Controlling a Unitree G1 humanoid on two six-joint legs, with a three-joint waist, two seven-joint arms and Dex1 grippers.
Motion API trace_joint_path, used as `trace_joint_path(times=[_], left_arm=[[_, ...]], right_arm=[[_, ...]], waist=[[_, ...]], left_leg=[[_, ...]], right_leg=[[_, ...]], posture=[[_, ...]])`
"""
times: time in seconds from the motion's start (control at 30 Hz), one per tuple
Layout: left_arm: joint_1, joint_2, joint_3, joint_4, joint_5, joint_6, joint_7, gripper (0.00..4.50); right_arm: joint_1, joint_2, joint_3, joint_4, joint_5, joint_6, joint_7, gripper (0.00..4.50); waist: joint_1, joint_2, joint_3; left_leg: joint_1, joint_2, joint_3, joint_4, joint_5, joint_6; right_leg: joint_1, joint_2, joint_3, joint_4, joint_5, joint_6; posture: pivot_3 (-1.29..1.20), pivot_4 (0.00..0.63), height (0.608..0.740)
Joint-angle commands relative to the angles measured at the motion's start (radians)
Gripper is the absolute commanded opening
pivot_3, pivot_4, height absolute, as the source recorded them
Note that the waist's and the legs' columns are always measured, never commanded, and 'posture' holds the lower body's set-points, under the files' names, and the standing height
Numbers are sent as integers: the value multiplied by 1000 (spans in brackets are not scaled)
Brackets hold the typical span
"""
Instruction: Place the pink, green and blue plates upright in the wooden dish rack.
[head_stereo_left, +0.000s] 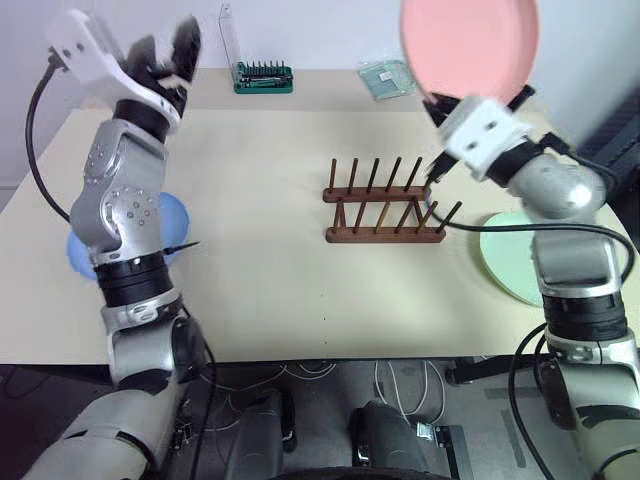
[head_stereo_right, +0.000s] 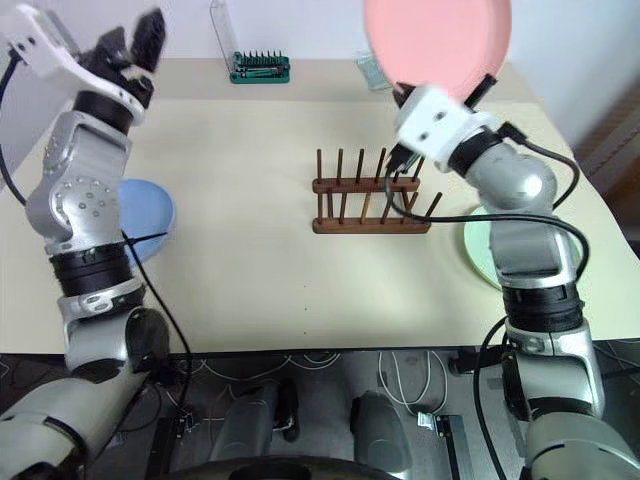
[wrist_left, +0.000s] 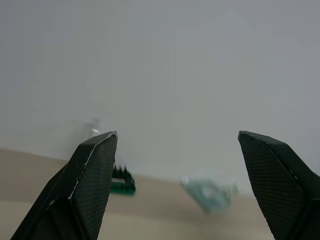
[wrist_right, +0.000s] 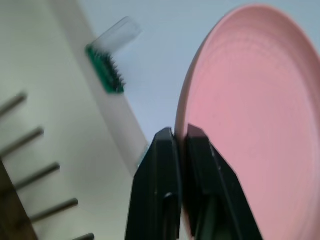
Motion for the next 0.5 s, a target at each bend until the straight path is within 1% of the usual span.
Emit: trace_joint_path(times=[0.03,0.13,0.27,0.37,0.5], left_arm=[[91,57,-92,-53,4,-43,-212,3965],[215,115,-153,-92,-24,-19,-373,3965],[317,171,-204,-150,-59,23,-514,3965],[359,200,-231,-171,-67,45,-575,3965],[413,225,-301,-169,-29,37,-651,3965]], right_arm=[[38,12,-125,-132,274,170,66,0],[79,32,-214,-187,492,313,67,0],[122,20,-300,-203,736,450,84,0],[143,-3,-319,-186,809,489,85,0],[126,-19,-351,-86,915,538,95,0]], waist=[[0,0,0],[-1,0,0],[-2,0,0],[-2,1,0],[-3,2,0]], left_leg=[[0,0,0,0,0,0],[0,0,0,0,0,0],[0,1,-1,-1,0,0],[0,0,-1,-1,-1,0],[0,0,-1,-1,-1,1]], right_leg=[[0,0,0,0,0,0],[-1,0,0,0,0,0],[-1,0,0,0,0,-1],[-1,-1,0,0,0,-1],[-1,-1,0,0,0,-1]], posture=[[0,150,732],[0,150,732],[0,150,732],[0,150,732],[0,150,732]])
